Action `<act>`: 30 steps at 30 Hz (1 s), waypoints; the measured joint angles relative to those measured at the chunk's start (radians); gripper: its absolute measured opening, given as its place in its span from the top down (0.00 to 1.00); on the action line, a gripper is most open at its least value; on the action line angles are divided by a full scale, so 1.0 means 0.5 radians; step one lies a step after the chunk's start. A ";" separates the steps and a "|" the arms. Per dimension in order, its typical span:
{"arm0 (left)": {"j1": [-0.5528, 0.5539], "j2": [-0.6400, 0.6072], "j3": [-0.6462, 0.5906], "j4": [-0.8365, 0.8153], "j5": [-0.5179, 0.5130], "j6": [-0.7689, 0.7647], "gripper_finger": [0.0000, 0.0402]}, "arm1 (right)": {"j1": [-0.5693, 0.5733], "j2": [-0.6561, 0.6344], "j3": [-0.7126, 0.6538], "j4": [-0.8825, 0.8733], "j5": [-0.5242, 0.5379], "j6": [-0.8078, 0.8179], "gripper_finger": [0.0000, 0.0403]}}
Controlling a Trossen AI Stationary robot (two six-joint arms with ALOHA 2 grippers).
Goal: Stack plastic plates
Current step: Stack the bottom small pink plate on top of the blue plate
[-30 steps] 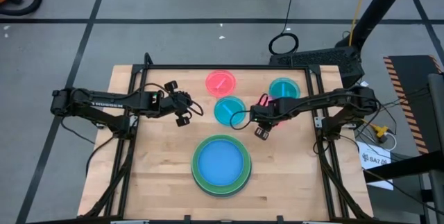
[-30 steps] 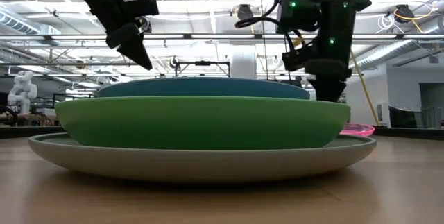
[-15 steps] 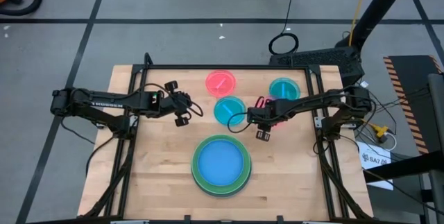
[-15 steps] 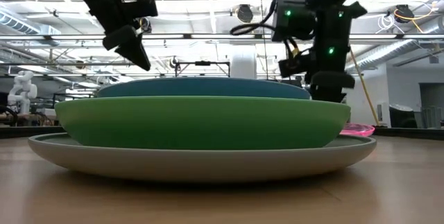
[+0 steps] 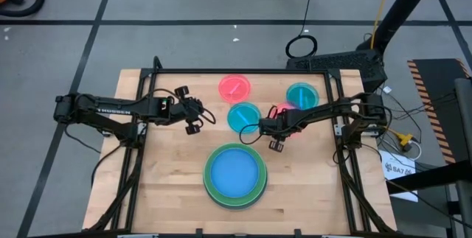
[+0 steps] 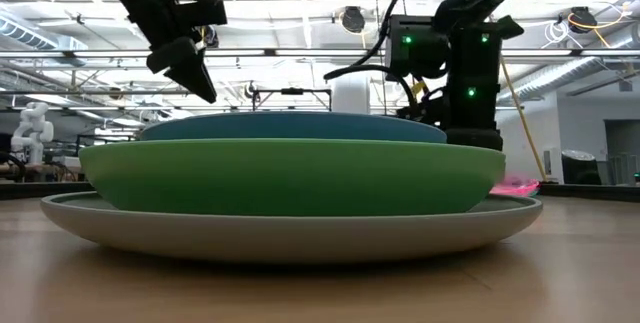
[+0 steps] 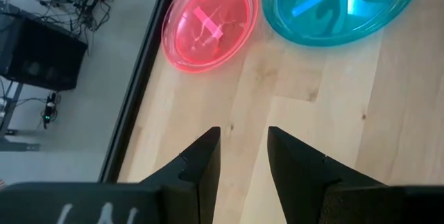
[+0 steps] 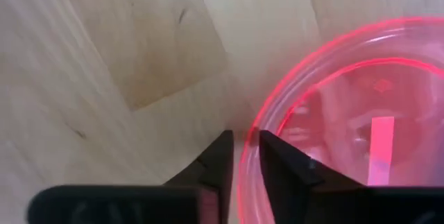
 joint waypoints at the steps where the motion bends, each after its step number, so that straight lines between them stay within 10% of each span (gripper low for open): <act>1: 0.000 0.000 0.000 0.006 0.000 0.000 0.68 | 0.000 -0.005 -0.001 0.000 -0.005 0.004 0.90; 30: 0.000 0.000 0.000 0.043 -0.002 0.035 0.68 | 0.141 -0.517 -0.010 -0.074 0.052 0.137 1.00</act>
